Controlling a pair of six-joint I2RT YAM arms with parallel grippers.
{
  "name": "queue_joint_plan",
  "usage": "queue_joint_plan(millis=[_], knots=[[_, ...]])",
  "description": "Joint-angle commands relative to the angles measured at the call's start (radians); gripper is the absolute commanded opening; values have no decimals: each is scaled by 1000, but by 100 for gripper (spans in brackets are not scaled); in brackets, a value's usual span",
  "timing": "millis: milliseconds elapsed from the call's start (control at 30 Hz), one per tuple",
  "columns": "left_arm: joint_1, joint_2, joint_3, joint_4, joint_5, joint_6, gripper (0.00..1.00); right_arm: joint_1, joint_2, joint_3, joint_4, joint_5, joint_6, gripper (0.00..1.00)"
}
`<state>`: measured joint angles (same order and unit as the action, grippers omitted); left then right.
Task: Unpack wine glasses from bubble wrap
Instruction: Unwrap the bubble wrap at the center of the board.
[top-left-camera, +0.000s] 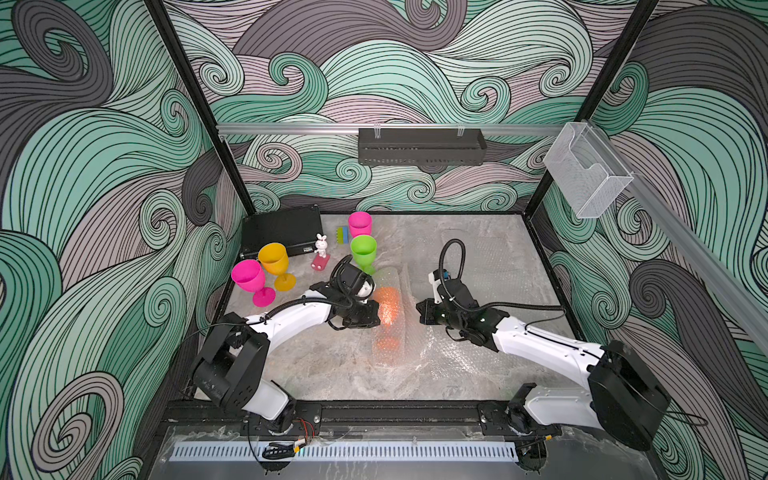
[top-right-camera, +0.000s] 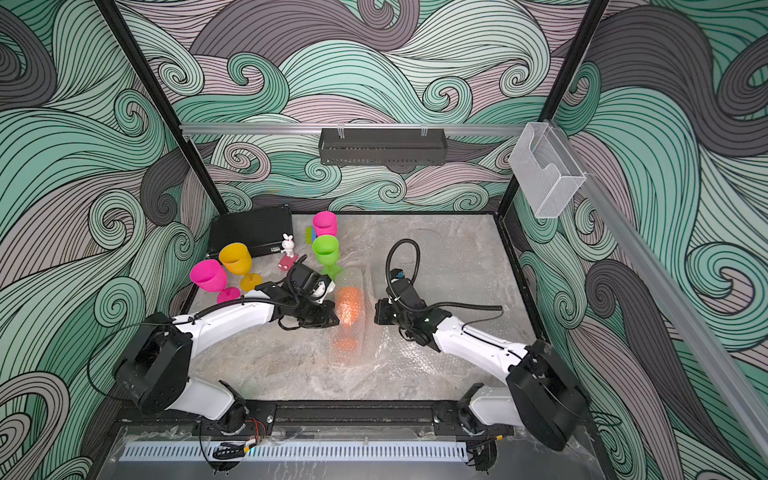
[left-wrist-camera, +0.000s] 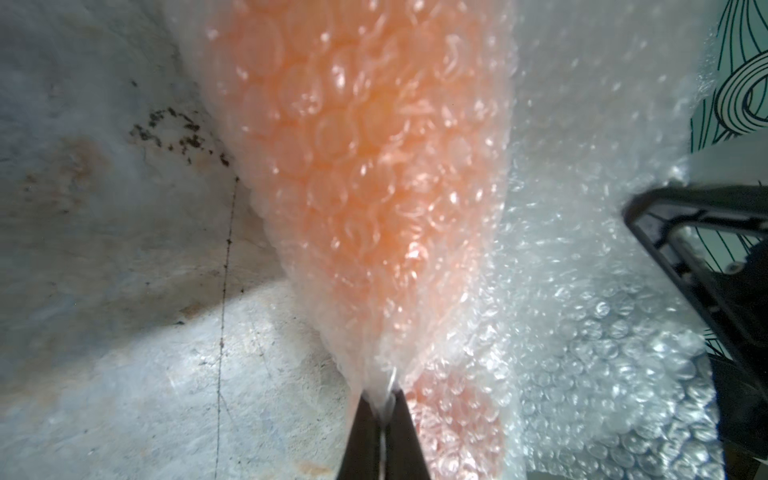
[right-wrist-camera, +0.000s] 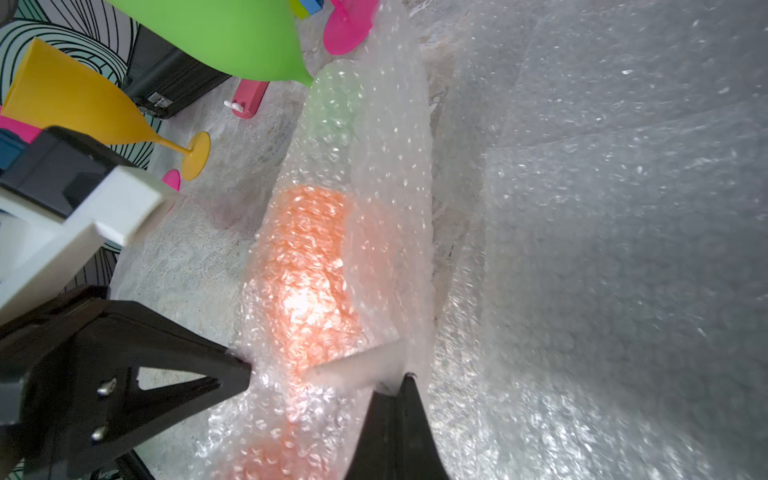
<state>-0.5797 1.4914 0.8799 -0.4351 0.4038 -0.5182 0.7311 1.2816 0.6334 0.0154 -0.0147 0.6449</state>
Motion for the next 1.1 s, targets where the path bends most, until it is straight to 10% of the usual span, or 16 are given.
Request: queue_joint_plan(millis=[0, 733, 1067], knots=[[17, 22, 2, -38, -29, 12, 2, 6, -25, -20, 49, 42, 25, 4], [164, -127, -46, -239, -93, 28, 13, 13, -30, -18, 31, 32, 10, 4], [175, -180, 56, -298, -11, 44, 46, 18, -10, -11, 34, 15, 9, 5]])
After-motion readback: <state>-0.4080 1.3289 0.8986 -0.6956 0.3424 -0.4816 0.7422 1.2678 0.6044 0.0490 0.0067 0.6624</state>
